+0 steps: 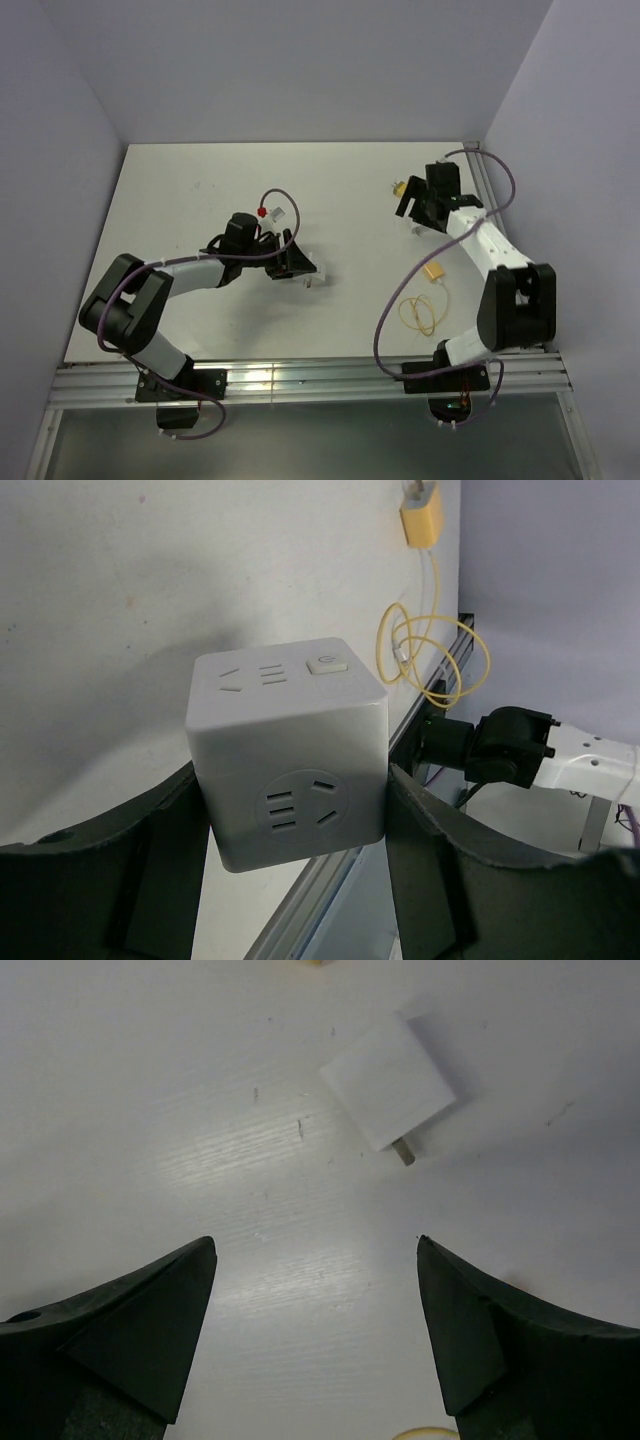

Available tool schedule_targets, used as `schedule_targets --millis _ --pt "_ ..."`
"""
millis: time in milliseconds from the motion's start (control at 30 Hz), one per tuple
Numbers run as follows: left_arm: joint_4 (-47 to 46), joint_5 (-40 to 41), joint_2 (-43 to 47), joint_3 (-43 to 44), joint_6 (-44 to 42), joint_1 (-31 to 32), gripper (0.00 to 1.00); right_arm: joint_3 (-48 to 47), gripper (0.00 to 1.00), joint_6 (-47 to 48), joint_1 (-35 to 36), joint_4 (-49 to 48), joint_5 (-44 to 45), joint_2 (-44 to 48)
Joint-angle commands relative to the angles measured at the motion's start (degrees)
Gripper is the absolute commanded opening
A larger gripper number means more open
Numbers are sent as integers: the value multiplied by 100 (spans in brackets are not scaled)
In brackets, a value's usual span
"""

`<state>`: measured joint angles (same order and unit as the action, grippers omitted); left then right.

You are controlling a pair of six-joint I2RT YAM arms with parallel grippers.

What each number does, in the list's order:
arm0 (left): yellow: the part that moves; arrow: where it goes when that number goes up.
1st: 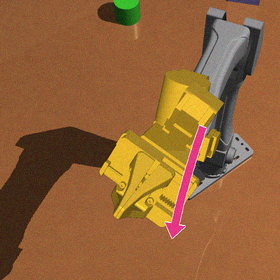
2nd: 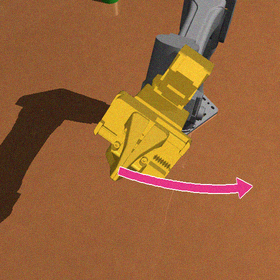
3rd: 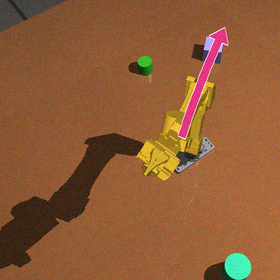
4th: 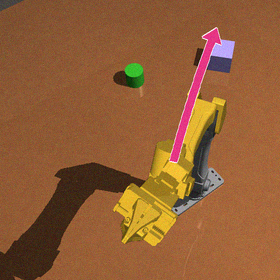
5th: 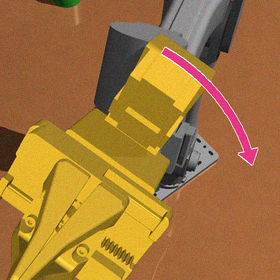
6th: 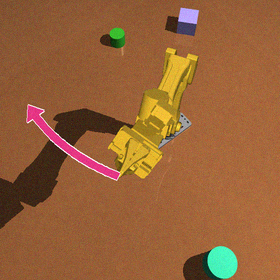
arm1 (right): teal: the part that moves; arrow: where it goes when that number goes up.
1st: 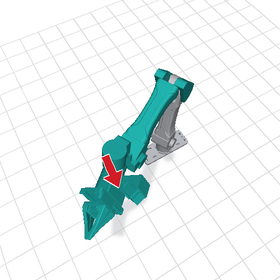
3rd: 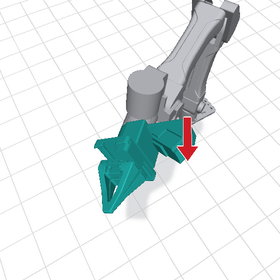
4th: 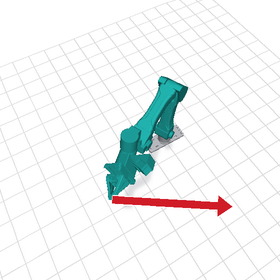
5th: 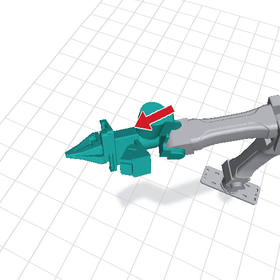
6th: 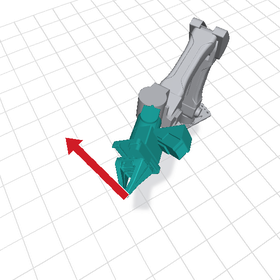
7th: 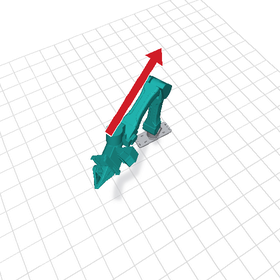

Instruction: Insert the plug

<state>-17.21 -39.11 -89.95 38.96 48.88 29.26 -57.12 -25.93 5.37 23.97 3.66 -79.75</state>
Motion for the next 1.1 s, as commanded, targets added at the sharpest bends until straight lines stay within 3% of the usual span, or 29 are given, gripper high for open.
schedule_targets --millis 0,133,400,667,1067 --pt "157 62 -180 129 -177 36 0 -886 88 781 -80 563 -66 -1055" --pt "61 -166 -426 7 -151 45 0 -2036 90 1396 -80 1013 -243 -2114" --pt "-388 -140 -357 -363 60 151 0 -2865 91 2197 -80 1277 169 -2924" --pt "-397 -167 -304 -398 104 247 0 -3165 91 2532 -88 1532 329 -3468" --pt "-291 -35 -277 -407 139 353 0 -2971 88 2523 -229 1233 258 -3513"
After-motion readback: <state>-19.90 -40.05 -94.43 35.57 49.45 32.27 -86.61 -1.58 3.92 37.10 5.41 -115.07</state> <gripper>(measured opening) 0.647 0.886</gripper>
